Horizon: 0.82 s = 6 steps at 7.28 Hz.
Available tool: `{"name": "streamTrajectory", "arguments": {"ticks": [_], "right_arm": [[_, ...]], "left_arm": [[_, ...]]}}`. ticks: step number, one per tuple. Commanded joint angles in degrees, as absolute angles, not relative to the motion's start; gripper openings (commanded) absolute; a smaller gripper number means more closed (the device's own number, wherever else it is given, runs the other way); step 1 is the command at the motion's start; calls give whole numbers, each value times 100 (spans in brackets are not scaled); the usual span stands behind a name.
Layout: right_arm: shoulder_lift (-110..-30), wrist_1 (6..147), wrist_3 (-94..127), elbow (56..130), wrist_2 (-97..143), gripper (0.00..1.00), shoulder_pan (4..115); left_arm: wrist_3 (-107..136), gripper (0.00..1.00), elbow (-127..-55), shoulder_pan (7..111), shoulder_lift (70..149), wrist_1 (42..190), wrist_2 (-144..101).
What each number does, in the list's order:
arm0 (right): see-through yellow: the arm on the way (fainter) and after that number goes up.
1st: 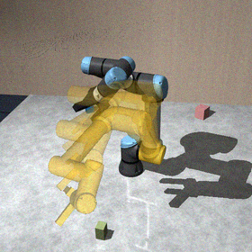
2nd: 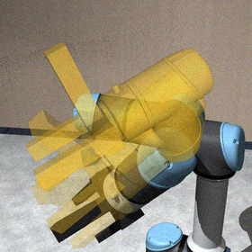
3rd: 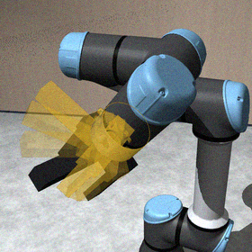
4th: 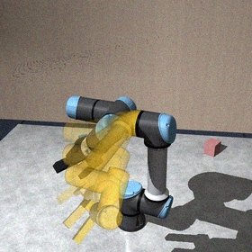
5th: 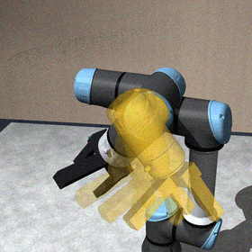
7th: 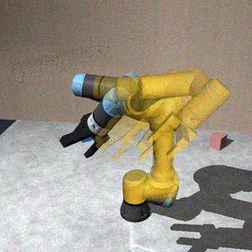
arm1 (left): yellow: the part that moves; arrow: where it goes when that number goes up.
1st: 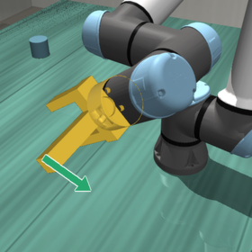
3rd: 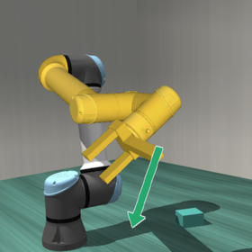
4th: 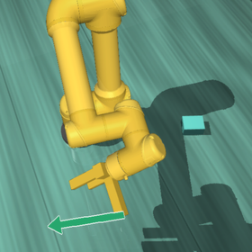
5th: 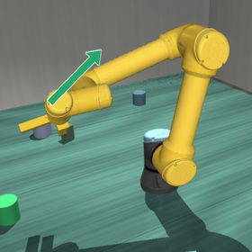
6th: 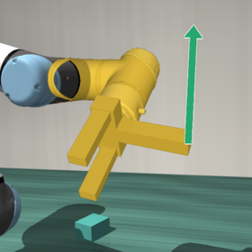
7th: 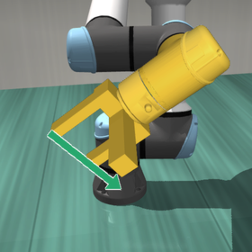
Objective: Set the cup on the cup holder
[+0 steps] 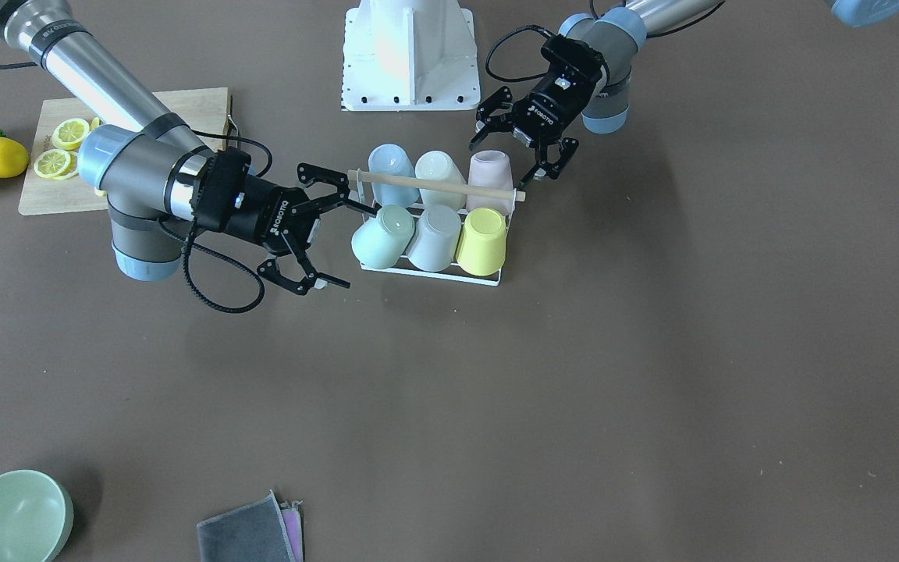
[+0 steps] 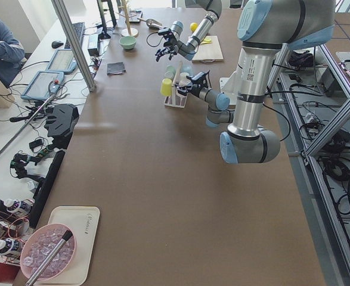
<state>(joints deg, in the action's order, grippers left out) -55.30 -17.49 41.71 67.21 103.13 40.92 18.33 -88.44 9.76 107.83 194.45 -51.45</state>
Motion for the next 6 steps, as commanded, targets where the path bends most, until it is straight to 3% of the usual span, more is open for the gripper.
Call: {"name": "streamTrajectory", "arguments": {"ticks": [1, 3, 6], "right_arm": [[-5537, -211, 4166, 7100, 10301, 100, 4656], [-5528, 1546, 4114, 7513, 10309, 100, 4991], [-5581, 4123, 4105, 7847, 10371, 100, 5264]], "left_arm": [[1854, 99, -9924, 1011, 10191, 18072, -5150], [2885, 99, -10999, 1019, 9503, 16287, -5185], [4635, 99, -11741, 1517, 9264, 13815, -6146]]}}
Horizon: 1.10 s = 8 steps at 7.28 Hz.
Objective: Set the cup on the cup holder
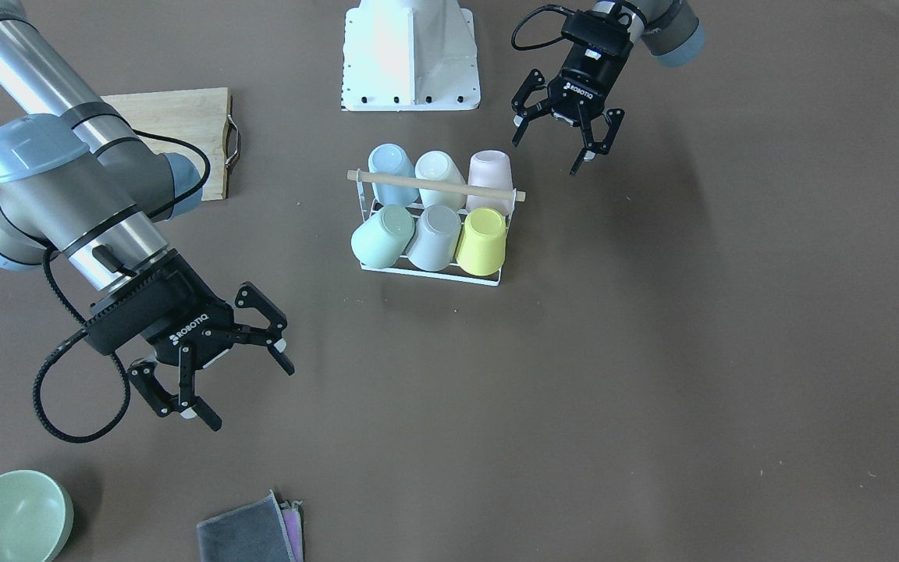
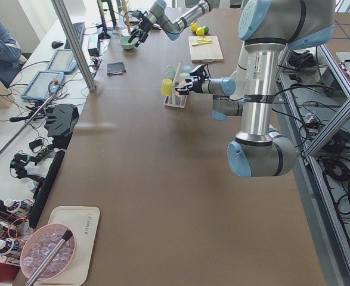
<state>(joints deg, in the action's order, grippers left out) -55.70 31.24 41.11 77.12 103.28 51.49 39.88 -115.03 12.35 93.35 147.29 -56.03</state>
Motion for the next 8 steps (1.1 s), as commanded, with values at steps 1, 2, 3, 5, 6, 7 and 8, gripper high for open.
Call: {"name": "streamTrajectory", "arguments": {"ticks": [1, 2, 3, 5, 6, 7, 8], "right_arm": [[-5659, 4975, 4096, 8197, 10693, 100, 5352], [-5747, 5958, 4052, 8583, 11027, 100, 5587], [-5783, 6777, 3678, 8848, 11222, 100, 5842], [-5941, 8533, 2816, 9498, 11485, 100, 6229], [-5985, 9326, 2534, 9840, 11513, 100, 6336], [-6229, 9952, 2001, 9974, 11766, 100, 6554], [-6666, 10080, 1360, 9941, 12308, 100, 6983]], "left_arm": [[5076, 99, -11786, 2043, 9272, 13146, -7005], [5176, 99, -11804, 2631, 9281, 12513, -7927], [5168, 99, -11804, 3333, 9255, 11898, -8946], [5081, 99, -11716, 4992, 9185, 10702, -11299], [4854, 99, -11681, 5915, 8932, 10244, -12303], [4068, 99, -11681, 6872, 8573, 9796, -12896], [2521, 99, -11611, 7769, 8187, 9243, -13390]]}}
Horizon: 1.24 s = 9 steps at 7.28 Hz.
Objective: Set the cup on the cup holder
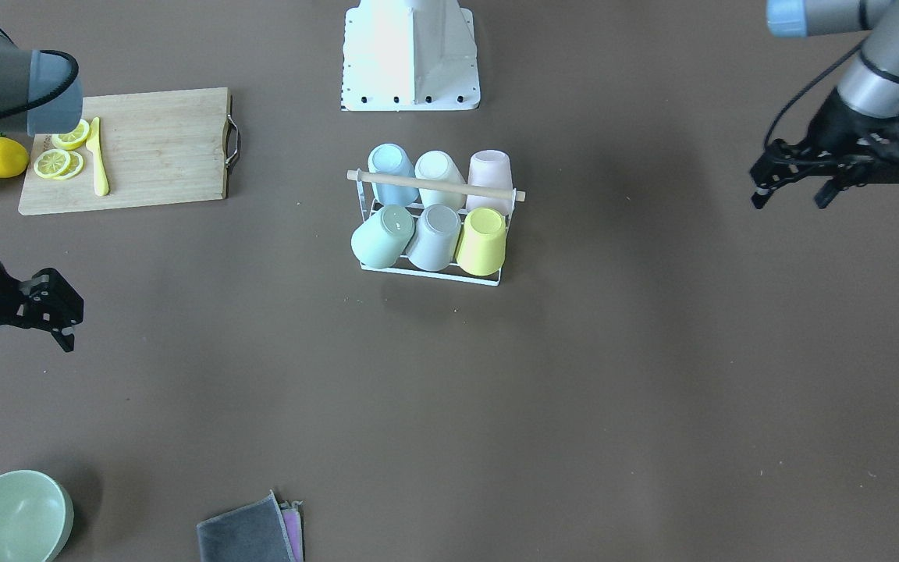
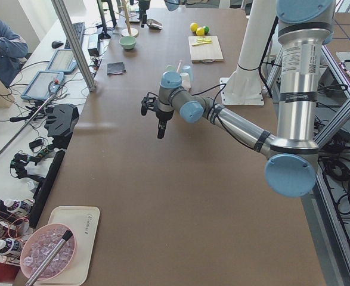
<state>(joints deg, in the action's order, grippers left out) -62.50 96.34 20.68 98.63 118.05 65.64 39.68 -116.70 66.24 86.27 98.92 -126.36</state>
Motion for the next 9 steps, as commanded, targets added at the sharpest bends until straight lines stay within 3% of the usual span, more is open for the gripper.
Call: {"name": "streamTrajectory", "arguments": {"ticks": [1, 3, 5, 9], "right_arm": [[-7236, 10081, 788, 9932, 12775, 100, 7414], [-8047, 10055, 396, 9897, 12955, 100, 7899], [-8436, 10011, 248, 9643, 13602, 100, 8505], [-9156, 9993, -765, 9720, 13614, 100, 9034]], "left_arm": [[1017, 99, -11332, 8448, 8000, 8602, -13447], [-487, 99, -10647, 9401, 7884, 8165, -13456], [-694, 99, -10040, 9439, 8005, 8235, -13920], [-686, 99, -10185, 9439, 7937, 8200, -13869]]}}
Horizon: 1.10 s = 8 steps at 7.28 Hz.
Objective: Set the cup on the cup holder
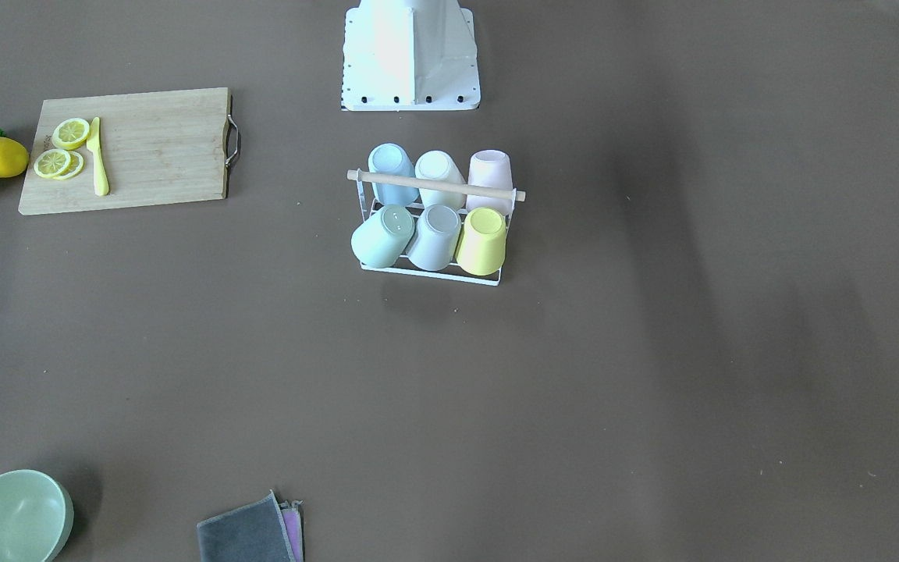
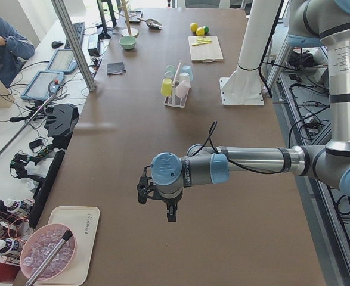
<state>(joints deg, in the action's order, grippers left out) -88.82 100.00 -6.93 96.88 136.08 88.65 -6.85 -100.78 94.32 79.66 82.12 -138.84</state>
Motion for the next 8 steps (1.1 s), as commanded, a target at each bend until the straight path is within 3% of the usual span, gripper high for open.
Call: {"name": "streamTrajectory", "arguments": {"ticks": [1, 8], "right_arm": [[-9184, 10002, -765, 9712, 13597, 100, 9113], [-9264, 10002, -694, 9659, 13491, 100, 9114]], "left_arm": [[-686, 99, -10213, 9431, 7928, 8183, -13860], [-668, 99, -10090, 9387, 8007, 7998, -13280]]}}
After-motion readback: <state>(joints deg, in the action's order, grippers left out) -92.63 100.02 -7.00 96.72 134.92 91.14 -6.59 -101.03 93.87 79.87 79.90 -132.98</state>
